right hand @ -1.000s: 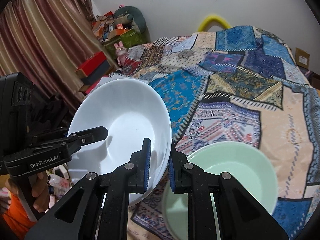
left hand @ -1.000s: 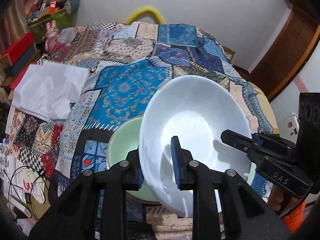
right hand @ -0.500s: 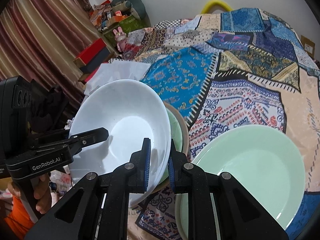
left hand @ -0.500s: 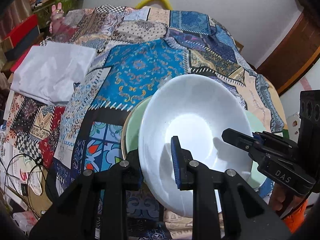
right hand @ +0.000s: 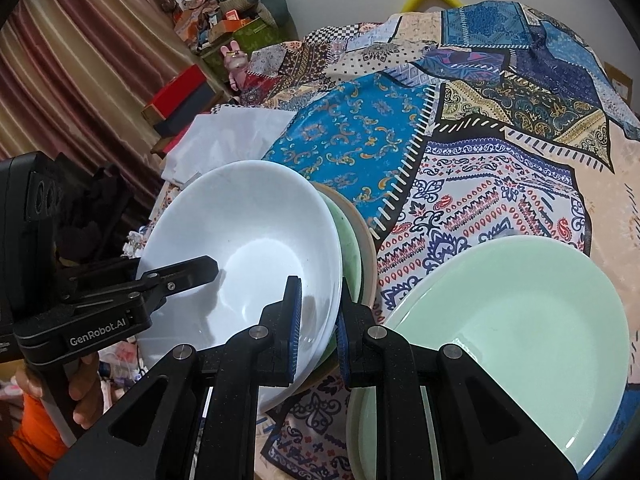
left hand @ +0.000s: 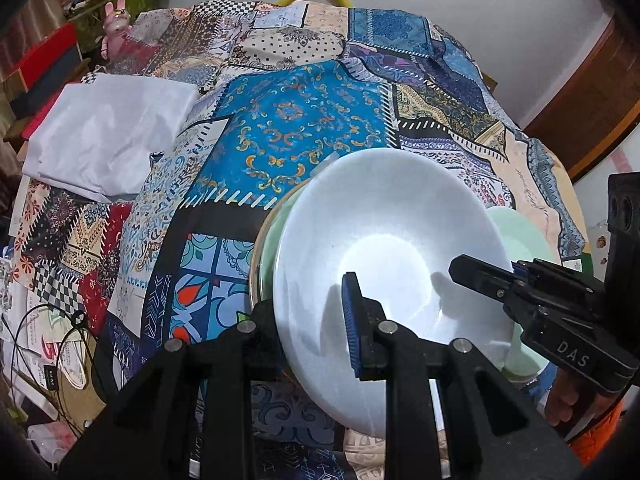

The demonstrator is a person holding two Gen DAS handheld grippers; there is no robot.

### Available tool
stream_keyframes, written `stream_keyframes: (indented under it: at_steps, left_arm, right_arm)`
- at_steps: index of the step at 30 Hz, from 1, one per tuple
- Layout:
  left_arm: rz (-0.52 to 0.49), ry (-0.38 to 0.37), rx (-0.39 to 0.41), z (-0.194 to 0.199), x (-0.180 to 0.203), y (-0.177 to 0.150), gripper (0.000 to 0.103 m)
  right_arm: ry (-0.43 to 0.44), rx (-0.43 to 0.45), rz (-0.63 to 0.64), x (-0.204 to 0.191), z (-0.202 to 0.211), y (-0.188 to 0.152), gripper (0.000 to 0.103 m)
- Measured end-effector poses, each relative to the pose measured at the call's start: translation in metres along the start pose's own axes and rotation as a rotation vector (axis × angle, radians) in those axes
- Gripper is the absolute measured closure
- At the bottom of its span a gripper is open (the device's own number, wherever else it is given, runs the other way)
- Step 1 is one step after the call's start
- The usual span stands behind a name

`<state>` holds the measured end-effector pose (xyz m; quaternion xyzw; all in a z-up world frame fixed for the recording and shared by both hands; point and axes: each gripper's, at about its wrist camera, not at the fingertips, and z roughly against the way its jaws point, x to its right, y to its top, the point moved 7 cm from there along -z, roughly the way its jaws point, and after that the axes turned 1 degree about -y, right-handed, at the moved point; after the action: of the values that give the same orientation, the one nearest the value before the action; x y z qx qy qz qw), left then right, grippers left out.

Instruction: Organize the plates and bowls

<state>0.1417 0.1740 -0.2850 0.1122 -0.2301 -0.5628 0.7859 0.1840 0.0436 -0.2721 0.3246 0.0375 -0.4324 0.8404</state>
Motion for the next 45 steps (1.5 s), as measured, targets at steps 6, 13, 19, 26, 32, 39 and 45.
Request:
stream_keyframes:
  at_steps: [6,13,19,26,32,39,45]
  left_arm:
    - [-0.001,0.002,0.004,-0.001,-0.002,0.001,0.08]
    - [0.001,-0.001,0.003,-0.002,-0.003,0.0,0.08]
    - [0.001,0.002,0.001,-0.004,-0.003,-0.001,0.08]
    - [0.006,0.011,-0.008,-0.007,-0.005,0.001,0.08]
    - [0.001,0.018,-0.015,-0.008,-0.003,0.002,0.08]
    - [0.02,0.017,-0.026,0.002,-0.002,0.006,0.077]
    - [0.0,0.049,0.056,0.024,0.001,0.014,0.056]
  right_arm:
    - [-0.007,0.0,0.014,-0.001,-0.001,0.0,0.089]
    - [-0.028,0.006,0.036,-0.003,0.0,0.001,0.088]
    - [-0.038,0.02,0.05,-0.003,0.006,0.003,0.087]
    - [-0.056,0.04,0.043,0.002,0.011,0.003,0.086]
    - [-0.051,0.038,0.037,0.006,0.014,0.001,0.086]
    - [-0.038,0.051,0.037,0.005,0.02,0.0,0.086]
    - [-0.039,0.067,0.039,0.005,0.026,0.002,0.086]
